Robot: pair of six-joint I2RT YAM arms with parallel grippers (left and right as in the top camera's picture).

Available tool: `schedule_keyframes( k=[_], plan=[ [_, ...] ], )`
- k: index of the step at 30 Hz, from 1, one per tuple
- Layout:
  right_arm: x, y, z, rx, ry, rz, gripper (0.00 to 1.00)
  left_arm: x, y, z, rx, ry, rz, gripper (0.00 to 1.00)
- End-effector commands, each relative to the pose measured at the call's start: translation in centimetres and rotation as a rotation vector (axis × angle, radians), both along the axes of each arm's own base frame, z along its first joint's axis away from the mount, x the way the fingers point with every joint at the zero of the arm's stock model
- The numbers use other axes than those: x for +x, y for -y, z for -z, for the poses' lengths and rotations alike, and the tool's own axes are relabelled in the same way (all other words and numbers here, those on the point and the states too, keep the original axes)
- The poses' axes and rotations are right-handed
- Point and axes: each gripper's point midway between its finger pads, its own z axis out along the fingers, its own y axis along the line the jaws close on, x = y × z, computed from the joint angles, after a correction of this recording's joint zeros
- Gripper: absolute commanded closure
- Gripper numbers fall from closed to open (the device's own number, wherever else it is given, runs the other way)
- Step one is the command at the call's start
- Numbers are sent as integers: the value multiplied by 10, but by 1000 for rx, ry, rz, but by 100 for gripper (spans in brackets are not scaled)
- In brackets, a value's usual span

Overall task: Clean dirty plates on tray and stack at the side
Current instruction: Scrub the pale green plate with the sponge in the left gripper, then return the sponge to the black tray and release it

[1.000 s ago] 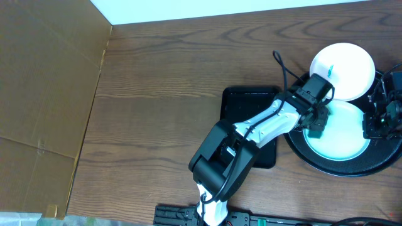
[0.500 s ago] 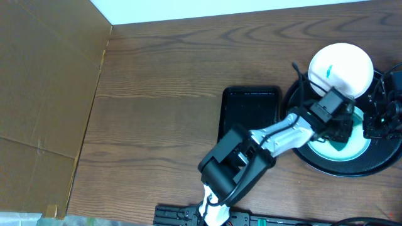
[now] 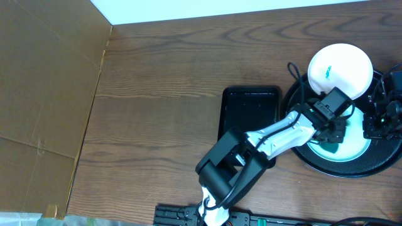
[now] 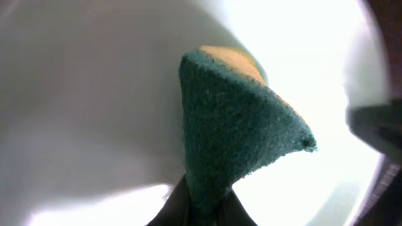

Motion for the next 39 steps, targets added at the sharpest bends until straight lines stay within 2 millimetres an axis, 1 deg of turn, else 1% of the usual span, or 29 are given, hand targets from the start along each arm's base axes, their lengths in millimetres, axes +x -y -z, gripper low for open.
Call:
schedule_keyframes(
  k=[1,4,6,10,12,15,18,21,23,26,28,29,31,32,34,35,37,39],
  plan=[
    [-4,-5,4,4,-19,-32,99,-1,-75,45,282,-19,-155,93],
    [-4,-5,4,4,-19,-32,99,3,-86,46,299,-30,-196,93],
    [-5,-5,4,4,-21,-32,99,8,-100,43,341,-29,-248,93],
    [-5,-5,4,4,-22,-32,99,18,-122,36,406,-27,-295,93],
    [-5,-5,4,4,-22,-32,99,19,-124,34,403,-42,-298,93],
    [-5,-5,4,4,-22,-32,99,13,-111,27,323,-87,-256,93],
    [-5,-5,4,4,-22,-32,99,5,-90,6,197,-130,-228,93],
    [-5,-5,4,3,-22,-32,99,3,-75,-26,79,-125,-206,93],
    [-5,-5,4,3,-22,-32,99,3,-70,-53,19,-89,-195,93],
    [-5,-5,4,3,-22,-32,99,2,-74,-96,-33,8,-140,93],
    [-5,-5,4,3,-21,-31,99,2,-90,-117,-14,69,-144,92],
    [-5,-5,4,3,-21,-31,99,2,-103,-125,17,99,-162,93],
    [-5,-5,4,3,-21,-31,99,4,-134,-135,111,156,-204,93],
    [-5,-5,4,3,-21,-31,99,5,-153,-138,176,184,-227,93],
    [-4,-5,4,3,-19,-31,99,7,-184,-138,287,207,-280,93],
    [-4,-5,4,4,-16,-31,99,8,-196,-135,334,211,-295,92],
    [-2,-5,3,5,-10,-31,99,9,-213,-124,398,201,-294,92],
    [-1,-5,3,6,-5,-31,99,12,-223,-104,429,172,-302,93]
  ],
)
